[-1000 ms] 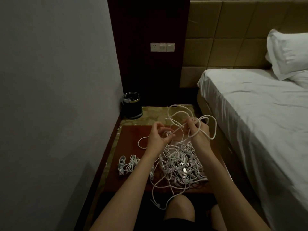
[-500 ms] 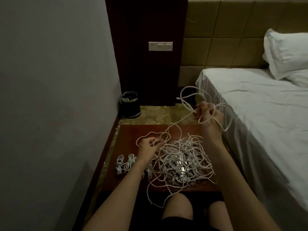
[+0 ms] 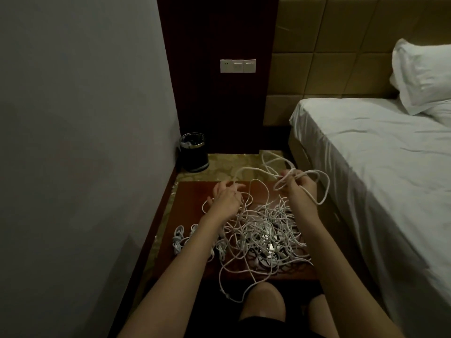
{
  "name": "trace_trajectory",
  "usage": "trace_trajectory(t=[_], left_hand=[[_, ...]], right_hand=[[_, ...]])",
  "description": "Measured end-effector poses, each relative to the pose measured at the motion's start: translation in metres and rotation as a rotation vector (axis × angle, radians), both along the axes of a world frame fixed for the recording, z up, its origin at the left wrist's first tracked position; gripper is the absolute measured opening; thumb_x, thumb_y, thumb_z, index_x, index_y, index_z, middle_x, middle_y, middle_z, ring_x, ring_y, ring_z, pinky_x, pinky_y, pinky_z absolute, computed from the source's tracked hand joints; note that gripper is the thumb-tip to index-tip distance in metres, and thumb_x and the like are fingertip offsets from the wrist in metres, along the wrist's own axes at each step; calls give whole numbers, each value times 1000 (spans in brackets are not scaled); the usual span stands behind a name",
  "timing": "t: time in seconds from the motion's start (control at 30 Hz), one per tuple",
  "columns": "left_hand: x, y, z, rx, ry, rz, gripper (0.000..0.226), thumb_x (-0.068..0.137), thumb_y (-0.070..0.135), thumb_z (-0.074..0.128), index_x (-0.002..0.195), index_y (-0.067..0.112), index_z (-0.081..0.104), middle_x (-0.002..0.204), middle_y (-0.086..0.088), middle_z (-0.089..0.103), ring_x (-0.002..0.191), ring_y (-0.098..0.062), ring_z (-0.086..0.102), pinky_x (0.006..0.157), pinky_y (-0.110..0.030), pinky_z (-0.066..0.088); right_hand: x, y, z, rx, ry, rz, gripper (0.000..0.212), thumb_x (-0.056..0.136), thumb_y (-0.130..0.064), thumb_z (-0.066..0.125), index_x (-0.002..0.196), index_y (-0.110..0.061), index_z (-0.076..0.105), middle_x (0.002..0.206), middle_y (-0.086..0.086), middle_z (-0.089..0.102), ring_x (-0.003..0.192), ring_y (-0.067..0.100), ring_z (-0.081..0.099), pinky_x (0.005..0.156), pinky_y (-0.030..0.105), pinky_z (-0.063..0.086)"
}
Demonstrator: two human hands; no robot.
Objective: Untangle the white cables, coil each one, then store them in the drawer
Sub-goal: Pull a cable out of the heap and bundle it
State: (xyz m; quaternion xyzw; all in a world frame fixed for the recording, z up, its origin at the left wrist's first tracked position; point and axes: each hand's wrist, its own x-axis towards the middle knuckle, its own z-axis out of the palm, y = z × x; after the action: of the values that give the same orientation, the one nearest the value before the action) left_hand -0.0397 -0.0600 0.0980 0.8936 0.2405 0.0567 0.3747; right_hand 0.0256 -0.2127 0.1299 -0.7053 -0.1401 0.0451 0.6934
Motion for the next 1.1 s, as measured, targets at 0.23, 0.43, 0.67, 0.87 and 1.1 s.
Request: trace_trajectory(t=[0.23,0.43,0.67,0.87,1.1], left_hand=[[10,-6,46,-431,-247,-81,40,107,23,29,145,12,33,144,-12,42,128,-20,42,94,-28,36],[9,-12,71,-446,-317,-156,47,104,7,29,150,14,25,146,-26,36,122,-30,47,73,-16,45],[-3,-21,54,-739,-374,-199,59,91,41,59,138,11,42,101,-5,68,77,-7,66,63,-17,48],[-19,-28,-6,-459,-247,-220,29,101,29,47,100,11,70,73,2,68,69,-5,65,71,-18,48],[-25,-18,-10,-311,-207,-152,17,94,31,60,87,22,74,90,1,70,65,4,57,59,-18,46]], right_hand=[[-15,11,-2,-52,67,258,10,93,-16,60,101,-11,64,88,16,68,77,25,66,73,43,55],[-20,29,10,-30,98,433,19,94,-9,57,81,-20,65,61,-5,67,64,14,62,60,25,50],[-13,19,30,349,173,346,8,95,-13,56,92,-7,60,72,3,68,61,14,66,53,26,55],[1,8,39,451,64,188,6,97,-5,52,93,-1,55,63,-4,68,55,6,62,51,18,49],[14,-12,41,540,50,7,10,99,-10,51,92,-10,58,70,-6,71,69,7,67,66,20,54]])
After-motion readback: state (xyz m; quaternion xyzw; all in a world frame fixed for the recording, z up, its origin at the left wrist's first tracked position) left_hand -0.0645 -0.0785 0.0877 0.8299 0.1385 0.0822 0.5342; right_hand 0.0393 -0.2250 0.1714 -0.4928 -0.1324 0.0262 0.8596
